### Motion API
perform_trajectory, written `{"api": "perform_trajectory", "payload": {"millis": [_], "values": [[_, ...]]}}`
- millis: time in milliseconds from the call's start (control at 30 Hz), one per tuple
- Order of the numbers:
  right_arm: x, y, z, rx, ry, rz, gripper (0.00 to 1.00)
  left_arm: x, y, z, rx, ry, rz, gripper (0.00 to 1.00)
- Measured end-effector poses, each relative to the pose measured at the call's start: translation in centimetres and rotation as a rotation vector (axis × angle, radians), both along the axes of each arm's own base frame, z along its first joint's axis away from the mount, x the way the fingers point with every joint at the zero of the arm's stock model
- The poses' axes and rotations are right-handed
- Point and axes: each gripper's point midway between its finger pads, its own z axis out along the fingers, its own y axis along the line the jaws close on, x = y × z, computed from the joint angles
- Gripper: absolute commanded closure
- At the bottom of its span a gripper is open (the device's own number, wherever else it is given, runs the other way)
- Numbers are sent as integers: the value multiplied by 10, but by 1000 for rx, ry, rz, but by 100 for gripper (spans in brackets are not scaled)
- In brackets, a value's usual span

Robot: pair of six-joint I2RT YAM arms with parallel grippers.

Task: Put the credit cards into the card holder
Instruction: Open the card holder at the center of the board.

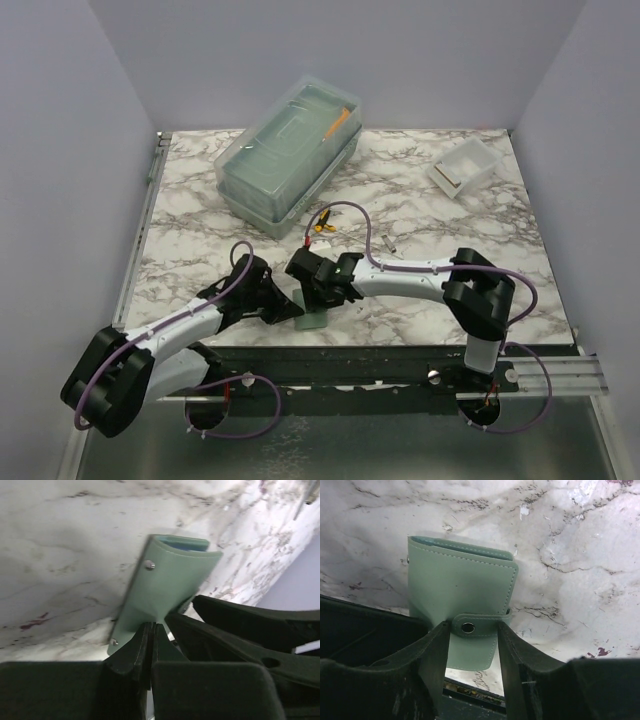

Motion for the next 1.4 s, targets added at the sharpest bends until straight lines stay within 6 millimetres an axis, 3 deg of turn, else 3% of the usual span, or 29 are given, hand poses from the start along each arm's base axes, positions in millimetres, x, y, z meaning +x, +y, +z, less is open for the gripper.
{"api": "perform_trajectory", "payload": {"millis": [200,400,600,833,933,1033,1167,1400], "values": [[-1,-3,-4,-46,-9,-13,60,-3,1,-11,2,53,15,100],[2,-6,-5,-74,-36,-52,86,-1,-1,-14,-9,95,43,100],[3,-14,0,-30,-80,-83,99,1,-3,-14,-8,130,53,100],[-6,-34,13,130,-120,-66,100,2,-2,-12,2,122,41,100],[-4,-33,26,204,-137,-58,100,2,0,-8,21,85,14,85],[-2,-27,41,272,-151,-44,100,7,0,2,25,34,-8,60],[1,-18,53,331,-161,-29,100,11,0,15,19,-35,-40,34],[-3,-11,63,385,-158,-1,100,14,-1,38,-9,-146,-71,17]]}}
